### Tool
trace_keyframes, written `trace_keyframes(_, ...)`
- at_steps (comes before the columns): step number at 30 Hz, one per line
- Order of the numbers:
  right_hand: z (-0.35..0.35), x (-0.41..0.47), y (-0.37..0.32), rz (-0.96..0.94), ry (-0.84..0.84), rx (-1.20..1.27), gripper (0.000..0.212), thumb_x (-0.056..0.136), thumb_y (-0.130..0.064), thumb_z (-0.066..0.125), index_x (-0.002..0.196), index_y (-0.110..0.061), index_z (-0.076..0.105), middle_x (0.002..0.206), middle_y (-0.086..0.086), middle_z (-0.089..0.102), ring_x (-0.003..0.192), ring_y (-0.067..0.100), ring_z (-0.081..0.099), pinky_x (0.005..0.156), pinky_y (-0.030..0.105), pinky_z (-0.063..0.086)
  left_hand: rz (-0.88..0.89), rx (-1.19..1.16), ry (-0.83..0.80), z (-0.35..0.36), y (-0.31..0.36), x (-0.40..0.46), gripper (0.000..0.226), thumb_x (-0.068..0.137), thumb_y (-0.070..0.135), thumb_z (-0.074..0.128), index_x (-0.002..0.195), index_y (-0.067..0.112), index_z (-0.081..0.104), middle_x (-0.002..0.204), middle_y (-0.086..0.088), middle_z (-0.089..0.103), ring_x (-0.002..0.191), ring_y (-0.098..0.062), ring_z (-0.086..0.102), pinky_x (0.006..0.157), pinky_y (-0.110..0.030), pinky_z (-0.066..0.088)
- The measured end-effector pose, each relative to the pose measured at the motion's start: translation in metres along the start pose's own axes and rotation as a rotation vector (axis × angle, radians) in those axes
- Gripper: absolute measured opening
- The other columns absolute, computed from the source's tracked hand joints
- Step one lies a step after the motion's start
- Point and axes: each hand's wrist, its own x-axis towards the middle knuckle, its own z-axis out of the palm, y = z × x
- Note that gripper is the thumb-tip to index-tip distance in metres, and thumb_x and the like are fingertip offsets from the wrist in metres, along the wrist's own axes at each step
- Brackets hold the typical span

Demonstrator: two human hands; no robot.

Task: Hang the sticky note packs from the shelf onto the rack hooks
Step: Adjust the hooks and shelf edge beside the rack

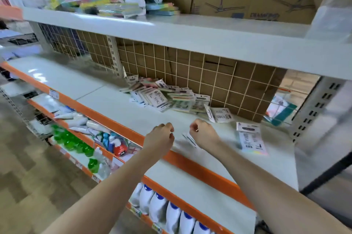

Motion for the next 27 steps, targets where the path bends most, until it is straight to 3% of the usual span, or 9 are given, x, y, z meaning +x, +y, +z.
trace_keyframes(3, 0.009, 0.031, -0.005, -0.006, -0.005, -0.01, 0.004, 0.09, -0.024, 0.049, 0.089, -0.026, 0.052, 0.103, 0.004, 0.066, 0.098, 0.027, 0.061, 0.073, 0.028, 0.039, -0.035, -0.005, 0.016, -0.004, -0.016, 0.028, 0.026, 0.095, 0.021, 0.042, 0.119, 0.019, 0.053, 0.118, -0.003, 0.058, 0.11, -0.024, 0.052, 0.08, -0.034, 0.04)
trace_keyframes(7, 0.023, 0.068, -0.016, 0.012, 0.001, -0.053, 0.021, 0.092, -0.023, 0.048, 0.11, -0.016, 0.056, 0.115, 0.01, 0.062, 0.105, 0.031, 0.058, 0.076, 0.031, 0.038, -0.057, -0.017, 0.012, -0.007, -0.039, 0.063, 0.028, 0.095, 0.02, 0.042, 0.121, 0.019, 0.051, 0.119, -0.004, 0.057, 0.111, -0.024, 0.05, 0.076, -0.032, 0.035)
trace_keyframes(13, 0.034, 0.125, -0.041, -0.09, 0.089, -0.304, 0.04, 0.095, -0.018, 0.041, 0.134, -0.008, 0.044, 0.138, 0.017, 0.041, 0.129, 0.033, 0.038, 0.106, 0.039, 0.033, -0.007, 0.011, 0.021, -0.009, -0.076, 0.128, 0.033, 0.091, 0.009, 0.043, 0.123, 0.013, 0.048, 0.123, -0.009, 0.051, 0.115, -0.028, 0.044, 0.078, -0.036, 0.039)
trace_keyframes(18, 0.039, 0.169, -0.063, -0.047, 0.183, -0.294, 0.043, 0.091, -0.023, 0.056, 0.131, -0.015, 0.045, 0.133, 0.006, 0.041, 0.125, 0.025, 0.036, 0.102, 0.042, 0.039, 0.127, 0.093, -0.024, -0.009, -0.108, 0.178, 0.041, 0.086, 0.003, 0.046, 0.127, 0.01, 0.046, 0.13, -0.011, 0.049, 0.119, -0.03, 0.043, 0.088, -0.039, 0.041)
trace_keyframes(23, 0.059, 0.192, -0.069, 0.098, 0.159, -0.366, 0.046, 0.096, -0.032, 0.045, 0.138, -0.017, 0.037, 0.142, 0.007, 0.039, 0.131, 0.026, 0.035, 0.11, 0.043, 0.032, 0.311, 0.18, -0.068, -0.002, -0.132, 0.215, 0.051, 0.095, 0.026, 0.05, 0.142, 0.012, 0.035, 0.15, -0.008, 0.033, 0.138, -0.025, 0.027, 0.111, -0.032, 0.022)
trace_keyframes(25, 0.068, 0.192, -0.066, 0.15, 0.179, -0.39, 0.052, 0.096, -0.035, 0.045, 0.143, -0.014, 0.034, 0.145, 0.008, 0.038, 0.134, 0.028, 0.033, 0.11, 0.042, 0.029, 0.343, 0.24, -0.087, 0.005, -0.136, 0.223, 0.065, 0.094, 0.037, 0.052, 0.146, 0.008, 0.026, 0.155, -0.012, 0.021, 0.144, -0.026, 0.014, 0.116, -0.035, 0.009)
trace_keyframes(27, 0.075, 0.188, -0.063, 0.156, 0.204, -0.444, 0.055, 0.094, -0.034, 0.05, 0.142, -0.012, 0.035, 0.145, 0.009, 0.038, 0.133, 0.028, 0.033, 0.108, 0.04, 0.03, 0.357, 0.341, -0.062, 0.015, -0.137, 0.226, 0.078, 0.088, 0.047, 0.057, 0.146, 0.008, 0.022, 0.155, -0.015, 0.017, 0.145, -0.029, 0.009, 0.117, -0.04, 0.008)
